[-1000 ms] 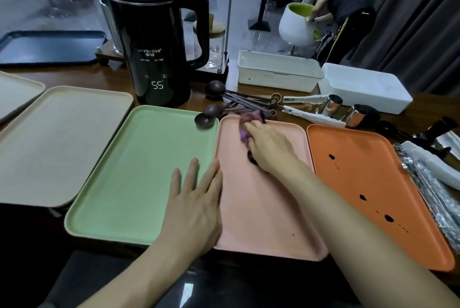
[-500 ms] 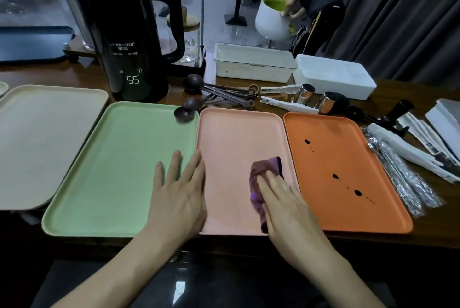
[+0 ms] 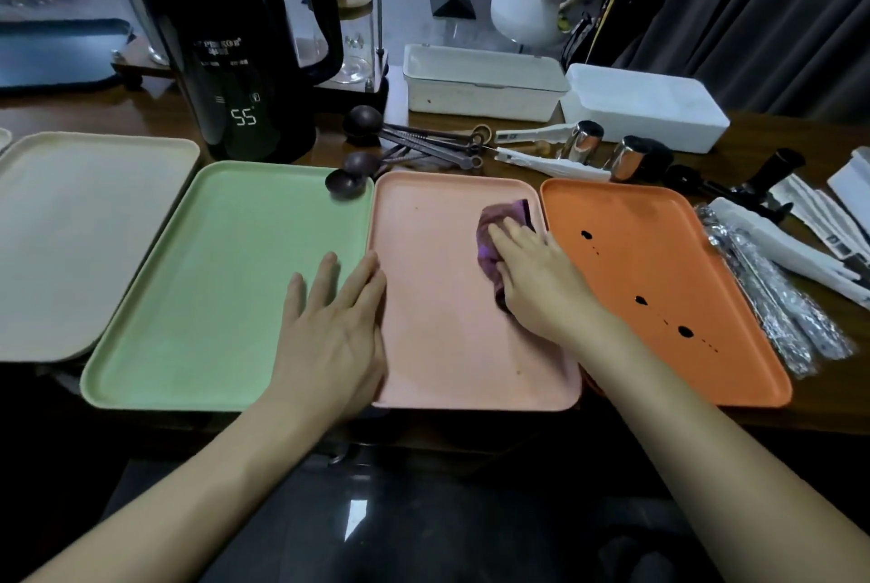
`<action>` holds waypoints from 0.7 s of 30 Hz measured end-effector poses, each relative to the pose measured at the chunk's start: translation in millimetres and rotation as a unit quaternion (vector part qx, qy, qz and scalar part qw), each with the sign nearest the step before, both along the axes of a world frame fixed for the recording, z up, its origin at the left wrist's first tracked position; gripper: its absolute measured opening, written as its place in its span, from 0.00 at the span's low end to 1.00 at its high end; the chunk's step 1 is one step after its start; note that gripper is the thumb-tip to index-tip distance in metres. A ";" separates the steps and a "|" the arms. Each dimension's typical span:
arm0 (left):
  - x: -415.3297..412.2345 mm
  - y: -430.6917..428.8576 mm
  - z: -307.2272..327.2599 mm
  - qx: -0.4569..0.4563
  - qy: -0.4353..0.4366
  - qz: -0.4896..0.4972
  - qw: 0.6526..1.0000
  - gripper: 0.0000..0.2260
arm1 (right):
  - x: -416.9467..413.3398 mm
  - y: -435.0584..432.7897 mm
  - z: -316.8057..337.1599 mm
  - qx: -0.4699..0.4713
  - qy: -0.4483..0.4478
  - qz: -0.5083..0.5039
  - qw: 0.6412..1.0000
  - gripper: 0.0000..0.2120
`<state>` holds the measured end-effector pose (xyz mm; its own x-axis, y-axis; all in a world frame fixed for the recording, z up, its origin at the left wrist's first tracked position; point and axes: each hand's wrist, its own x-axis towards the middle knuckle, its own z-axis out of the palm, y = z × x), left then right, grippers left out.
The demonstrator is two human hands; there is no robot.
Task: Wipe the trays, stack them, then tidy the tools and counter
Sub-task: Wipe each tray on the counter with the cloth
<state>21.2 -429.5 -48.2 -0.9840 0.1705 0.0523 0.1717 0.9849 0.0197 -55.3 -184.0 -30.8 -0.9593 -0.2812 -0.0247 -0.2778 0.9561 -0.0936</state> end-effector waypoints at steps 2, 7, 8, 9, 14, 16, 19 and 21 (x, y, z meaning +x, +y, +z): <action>0.4 0.2 1.7 0.002 -0.004 0.003 1.000 0.30 | 46.3 9.6 3.1 -0.007 -0.020 0.036 0.999 0.26; -1.7 1.3 1.0 0.012 -0.027 0.001 1.000 0.31 | 95.2 -10.1 8.2 -0.052 -0.071 0.071 0.994 0.27; -1.4 1.1 1.7 0.019 -0.035 0.000 0.999 0.32 | 92.6 -30.7 6.9 -0.067 -0.069 0.099 0.990 0.27; -1.3 0.7 2.6 0.026 -0.043 -0.003 0.999 0.33 | 90.2 -51.8 2.4 -0.078 -0.062 0.125 0.987 0.27; -2.6 -6.7 11.9 0.031 -0.069 -0.018 0.997 0.36 | 85.3 -71.3 1.2 -0.062 -0.082 0.164 0.981 0.28; -3.4 -11.2 15.4 0.000 -0.078 -0.028 0.997 0.32 | 84.6 -50.0 10.6 -0.038 -0.088 0.182 0.979 0.29; -6.1 -17.3 18.6 -0.018 -0.087 -0.045 0.995 0.28 | 86.3 -7.7 20.0 0.000 -0.117 0.159 0.980 0.29; -12.5 -26.6 21.4 0.005 -0.121 -0.071 0.990 0.29 | 90.7 16.0 21.8 0.022 -0.116 0.138 0.983 0.32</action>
<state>8.7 -456.1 -26.8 -0.9338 0.3096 -0.1795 0.2985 0.9505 0.0865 35.4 -168.0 -9.0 -0.8143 -0.5232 -0.2514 -0.5025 0.8522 -0.1457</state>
